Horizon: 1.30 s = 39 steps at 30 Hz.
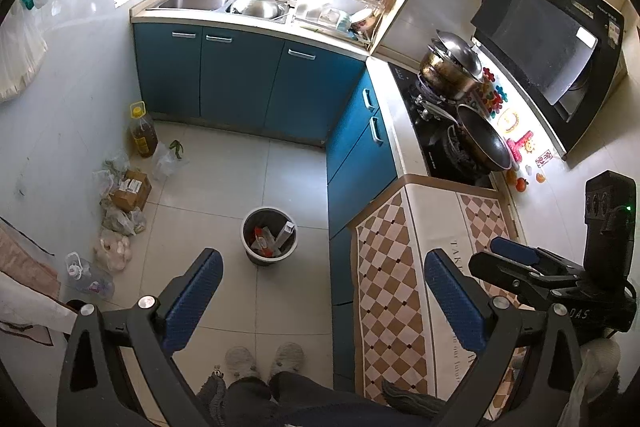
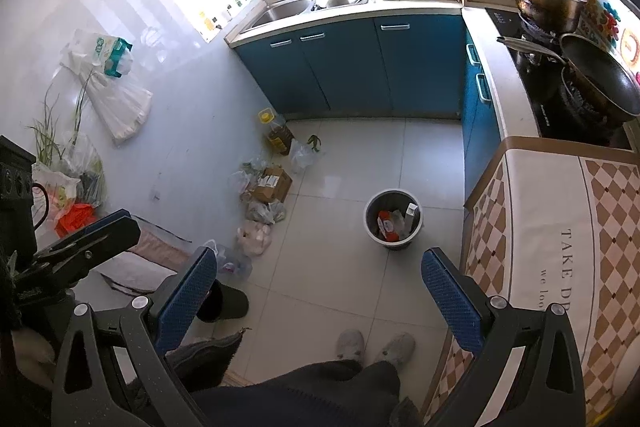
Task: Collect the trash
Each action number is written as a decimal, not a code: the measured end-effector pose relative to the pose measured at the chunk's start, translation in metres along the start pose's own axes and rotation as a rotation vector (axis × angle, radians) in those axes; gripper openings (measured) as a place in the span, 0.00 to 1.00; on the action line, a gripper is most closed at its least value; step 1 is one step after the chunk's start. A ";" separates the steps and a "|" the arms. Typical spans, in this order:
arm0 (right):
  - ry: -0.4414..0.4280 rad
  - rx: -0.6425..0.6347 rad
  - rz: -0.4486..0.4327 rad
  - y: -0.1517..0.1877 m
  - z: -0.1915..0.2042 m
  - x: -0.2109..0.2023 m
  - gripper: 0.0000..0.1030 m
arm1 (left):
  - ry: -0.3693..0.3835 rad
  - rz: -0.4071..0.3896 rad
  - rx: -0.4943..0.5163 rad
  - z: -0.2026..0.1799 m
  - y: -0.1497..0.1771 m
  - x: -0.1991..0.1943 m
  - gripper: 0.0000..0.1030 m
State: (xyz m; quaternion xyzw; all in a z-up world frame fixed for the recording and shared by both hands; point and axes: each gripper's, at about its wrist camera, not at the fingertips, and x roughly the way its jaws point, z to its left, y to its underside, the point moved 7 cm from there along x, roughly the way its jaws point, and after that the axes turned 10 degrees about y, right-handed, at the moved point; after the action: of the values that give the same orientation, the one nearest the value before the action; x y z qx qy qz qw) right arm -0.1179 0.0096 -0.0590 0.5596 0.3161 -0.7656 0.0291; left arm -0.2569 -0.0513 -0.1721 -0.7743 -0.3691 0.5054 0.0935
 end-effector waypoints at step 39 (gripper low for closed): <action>-0.022 -0.013 0.009 0.004 0.005 -0.005 1.00 | 0.011 0.017 -0.023 -0.025 0.020 0.007 1.00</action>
State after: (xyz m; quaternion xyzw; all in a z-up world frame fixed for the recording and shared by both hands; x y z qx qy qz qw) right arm -0.1190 0.0027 -0.0558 0.5525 0.3184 -0.7693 0.0398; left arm -0.2245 -0.0554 -0.1758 -0.7811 -0.3677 0.4979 0.0821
